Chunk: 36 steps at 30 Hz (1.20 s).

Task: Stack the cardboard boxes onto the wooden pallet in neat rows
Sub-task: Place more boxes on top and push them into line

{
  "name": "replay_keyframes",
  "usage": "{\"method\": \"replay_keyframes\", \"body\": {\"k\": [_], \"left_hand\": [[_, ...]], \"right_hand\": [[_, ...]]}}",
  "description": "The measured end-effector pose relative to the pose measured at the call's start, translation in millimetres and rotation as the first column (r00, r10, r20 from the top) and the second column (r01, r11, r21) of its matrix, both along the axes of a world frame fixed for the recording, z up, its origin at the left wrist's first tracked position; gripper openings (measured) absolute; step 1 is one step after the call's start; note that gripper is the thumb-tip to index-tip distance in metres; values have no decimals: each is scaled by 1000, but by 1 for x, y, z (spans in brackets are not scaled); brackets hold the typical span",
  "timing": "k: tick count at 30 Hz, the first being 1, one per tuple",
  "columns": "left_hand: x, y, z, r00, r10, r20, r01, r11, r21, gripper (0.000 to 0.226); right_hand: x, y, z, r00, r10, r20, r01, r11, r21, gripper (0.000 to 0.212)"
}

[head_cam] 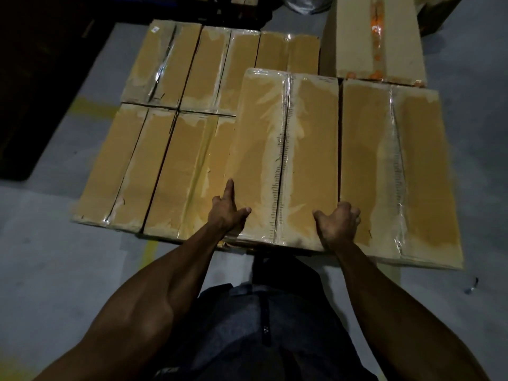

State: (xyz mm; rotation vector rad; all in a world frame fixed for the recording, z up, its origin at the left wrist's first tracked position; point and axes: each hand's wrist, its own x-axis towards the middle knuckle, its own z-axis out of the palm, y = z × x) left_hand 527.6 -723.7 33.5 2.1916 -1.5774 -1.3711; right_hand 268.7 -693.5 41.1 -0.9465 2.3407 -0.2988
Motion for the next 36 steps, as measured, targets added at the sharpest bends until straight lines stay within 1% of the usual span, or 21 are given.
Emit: {"method": "replay_keyframes", "body": {"k": [5,9,11,14,17,20,23,26,30,33,36], "left_hand": [[-1,4,-1,1000,-12,28,12,1000,-8,99],[-1,3,-5,995,-64,79,65,998,-5,99],[-2,2,-1,977,-122,177,125,992,-1,98],[-8,-1,10,907,-222,359,236,972,5,93],[-19,-3,21,840,-311,444,351,936,-9,81],[-36,-1,33,809,-400,431,456,890,-30,80],[-63,2,46,805,-452,383,515,854,-74,79],[-93,3,53,786,-494,372,564,819,-102,75],[-136,-10,56,784,-503,365,578,805,-134,72],[-176,-35,52,789,-485,377,566,813,-136,72],[-222,-76,42,825,-412,387,497,855,-150,71]], "right_hand": [[2,3,1,1000,19,-22,-18,1000,17,69],[5,1,4,996,66,-66,-63,997,54,68],[8,2,8,992,92,-84,-87,994,65,66],[12,8,19,981,166,-99,-154,981,120,62],[14,18,28,962,262,-83,-246,955,165,61],[11,29,38,955,296,31,-297,939,173,60],[5,42,51,969,228,99,-238,965,112,63],[-9,51,62,983,163,80,-167,985,48,58],[-46,34,68,990,129,57,-130,991,10,63],[-84,-2,64,991,128,44,-126,991,-50,61],[-130,-56,56,987,157,40,-152,984,-96,64]]}}
